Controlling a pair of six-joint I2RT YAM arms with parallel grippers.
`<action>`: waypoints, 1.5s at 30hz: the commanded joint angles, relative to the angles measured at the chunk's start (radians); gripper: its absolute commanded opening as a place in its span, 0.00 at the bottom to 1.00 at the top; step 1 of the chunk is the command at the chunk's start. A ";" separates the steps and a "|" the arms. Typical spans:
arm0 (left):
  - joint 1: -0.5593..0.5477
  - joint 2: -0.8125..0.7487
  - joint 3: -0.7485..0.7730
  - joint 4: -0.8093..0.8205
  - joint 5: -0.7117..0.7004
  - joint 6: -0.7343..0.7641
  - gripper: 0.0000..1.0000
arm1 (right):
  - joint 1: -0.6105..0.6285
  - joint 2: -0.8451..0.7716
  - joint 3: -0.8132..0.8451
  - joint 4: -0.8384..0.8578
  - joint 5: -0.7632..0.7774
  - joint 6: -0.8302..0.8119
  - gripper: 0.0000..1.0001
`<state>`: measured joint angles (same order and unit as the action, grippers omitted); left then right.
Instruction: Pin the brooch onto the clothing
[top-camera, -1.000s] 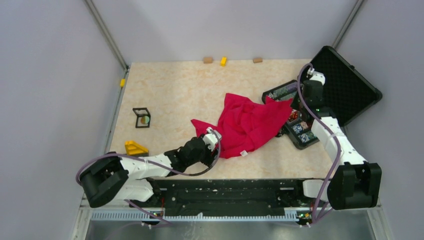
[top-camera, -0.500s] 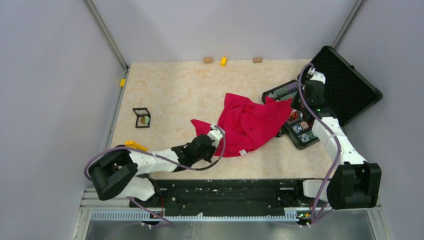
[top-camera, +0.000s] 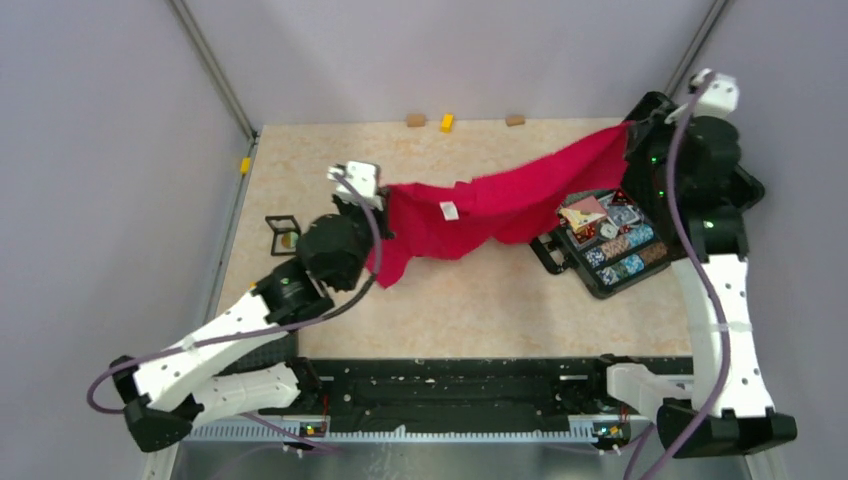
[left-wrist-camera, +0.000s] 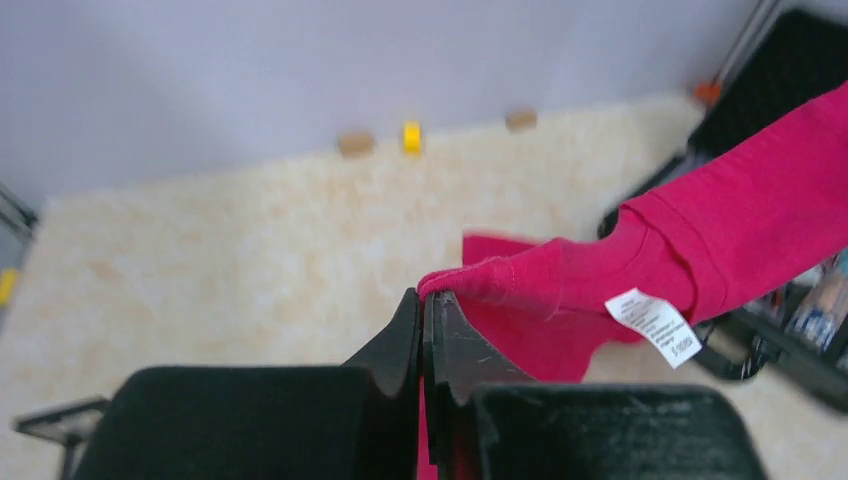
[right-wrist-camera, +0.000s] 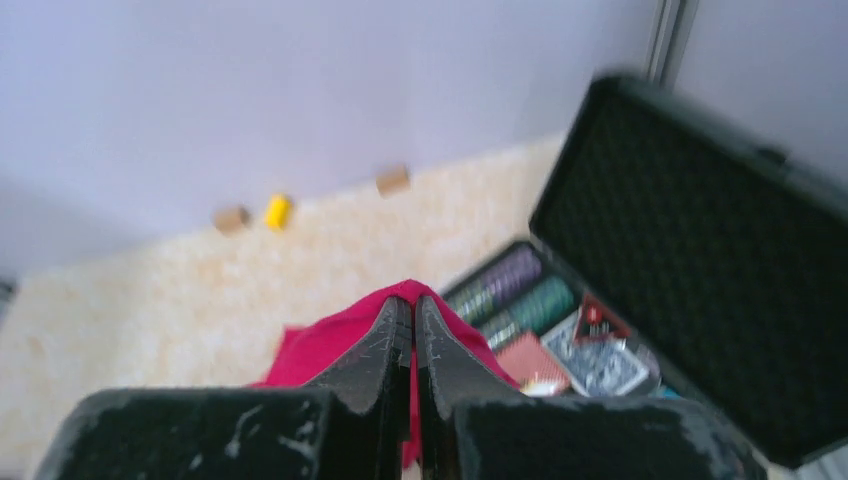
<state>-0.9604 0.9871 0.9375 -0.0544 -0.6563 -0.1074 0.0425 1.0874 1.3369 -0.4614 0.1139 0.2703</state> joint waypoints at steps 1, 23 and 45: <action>-0.001 -0.104 0.257 -0.053 -0.063 0.248 0.00 | -0.010 -0.100 0.222 -0.010 0.066 -0.060 0.00; -0.001 -0.025 1.073 -0.423 0.128 0.372 0.00 | -0.010 -0.223 0.584 0.089 0.104 -0.140 0.00; 0.782 0.910 1.009 -0.326 0.838 0.013 0.29 | -0.175 0.524 0.133 0.417 0.108 -0.050 0.23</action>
<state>-0.2581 1.7279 1.7630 -0.3130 0.0109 0.0143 -0.0414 1.4204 1.4048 -0.1196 0.2977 0.1715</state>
